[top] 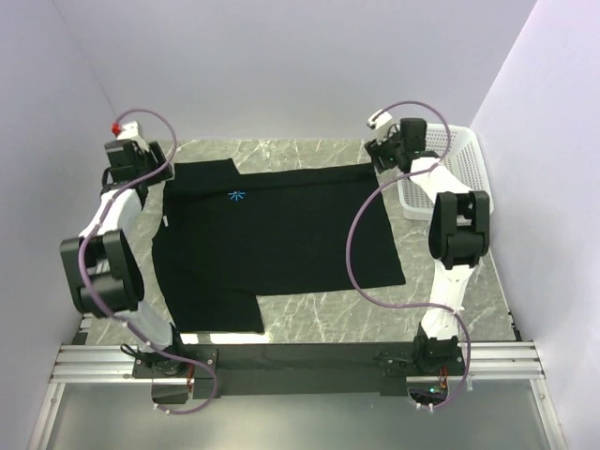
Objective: Fold and stack the t-shirts
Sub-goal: Flatten the tshirt out
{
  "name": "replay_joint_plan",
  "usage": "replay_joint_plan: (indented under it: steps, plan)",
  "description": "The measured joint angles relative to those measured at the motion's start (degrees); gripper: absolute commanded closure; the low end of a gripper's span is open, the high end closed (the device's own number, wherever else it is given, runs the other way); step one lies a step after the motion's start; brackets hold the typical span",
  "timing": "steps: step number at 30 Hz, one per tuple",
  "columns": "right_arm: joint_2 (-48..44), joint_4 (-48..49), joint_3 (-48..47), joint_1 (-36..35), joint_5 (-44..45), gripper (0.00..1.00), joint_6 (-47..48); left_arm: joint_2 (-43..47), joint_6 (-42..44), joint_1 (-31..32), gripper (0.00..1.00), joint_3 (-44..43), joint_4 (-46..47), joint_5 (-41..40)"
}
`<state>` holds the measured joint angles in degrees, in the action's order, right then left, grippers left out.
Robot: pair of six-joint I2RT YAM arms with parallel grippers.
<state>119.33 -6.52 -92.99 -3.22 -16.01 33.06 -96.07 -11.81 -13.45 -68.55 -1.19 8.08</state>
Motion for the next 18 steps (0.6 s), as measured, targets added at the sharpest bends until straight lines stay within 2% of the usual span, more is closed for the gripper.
replay_joint_plan:
  steps: [5, 7, 8, 9, 12, 18]
  plan:
    - [-2.03, -6.23, -3.98, 1.53, -5.75, 0.37, 0.63, 4.24, -0.52, -0.70, 0.32, -0.37, 2.54, 0.26]
    - [-1.07, -9.49, -7.72, 1.44, -7.58, 0.46, 0.50, 3.32, -1.40, -0.90, 0.32, -1.25, 2.43, 0.74]
    - [-0.11, -11.45, -10.32, 1.18, -8.00, 0.53, 0.31, 2.67, -1.64, -0.96, 0.32, -1.62, 2.32, 1.03]
    - [1.18, -12.85, -12.96, 0.81, -8.39, 0.54, 0.13, 1.68, -2.25, -1.01, 0.32, -2.21, 2.21, 1.29]
    - [5.09, -15.85, -19.12, -0.24, -9.07, 0.56, -0.70, -1.81, -4.00, -1.09, 0.32, -4.59, 1.53, 2.19]
    - [7.67, -20.87, -19.87, -1.18, -10.38, 0.55, -2.12, -12.24, -7.50, -1.09, 0.33, -14.60, -2.95, 3.45]
